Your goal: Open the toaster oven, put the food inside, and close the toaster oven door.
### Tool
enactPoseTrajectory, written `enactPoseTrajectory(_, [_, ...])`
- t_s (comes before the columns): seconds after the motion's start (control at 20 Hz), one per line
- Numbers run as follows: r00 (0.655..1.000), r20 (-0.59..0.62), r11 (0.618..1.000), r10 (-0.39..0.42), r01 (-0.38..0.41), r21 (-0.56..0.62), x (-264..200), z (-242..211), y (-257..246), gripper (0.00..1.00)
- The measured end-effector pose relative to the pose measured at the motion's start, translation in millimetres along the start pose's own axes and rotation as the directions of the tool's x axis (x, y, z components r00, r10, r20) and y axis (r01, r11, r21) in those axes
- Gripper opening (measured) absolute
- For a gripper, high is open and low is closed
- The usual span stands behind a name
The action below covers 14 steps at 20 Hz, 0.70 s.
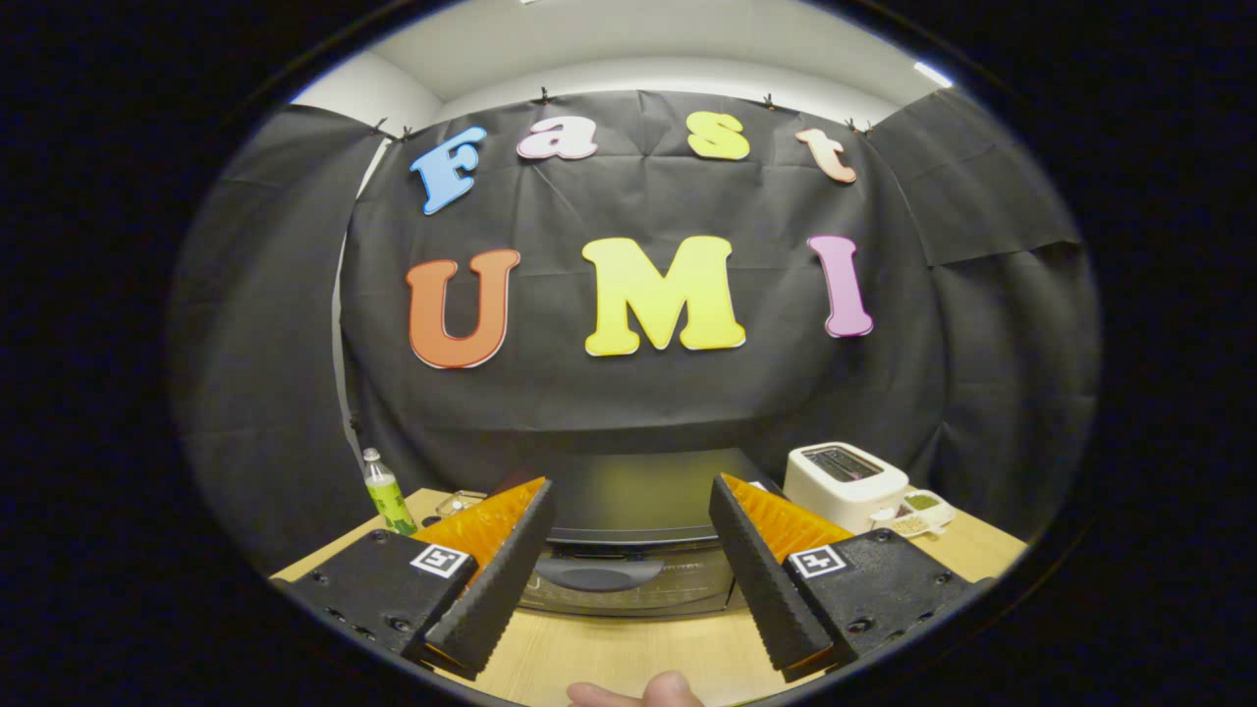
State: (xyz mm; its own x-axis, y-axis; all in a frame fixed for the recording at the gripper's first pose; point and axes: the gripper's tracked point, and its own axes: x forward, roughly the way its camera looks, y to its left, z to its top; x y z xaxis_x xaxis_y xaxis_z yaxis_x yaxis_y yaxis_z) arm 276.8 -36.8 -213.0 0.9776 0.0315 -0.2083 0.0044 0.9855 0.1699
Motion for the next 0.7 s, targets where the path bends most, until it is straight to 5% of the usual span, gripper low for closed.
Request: enactPoseTrajectory(0.7, [0.987,-0.160,0.999,-0.026,0.019,-0.048,68,-90,9,1.00])
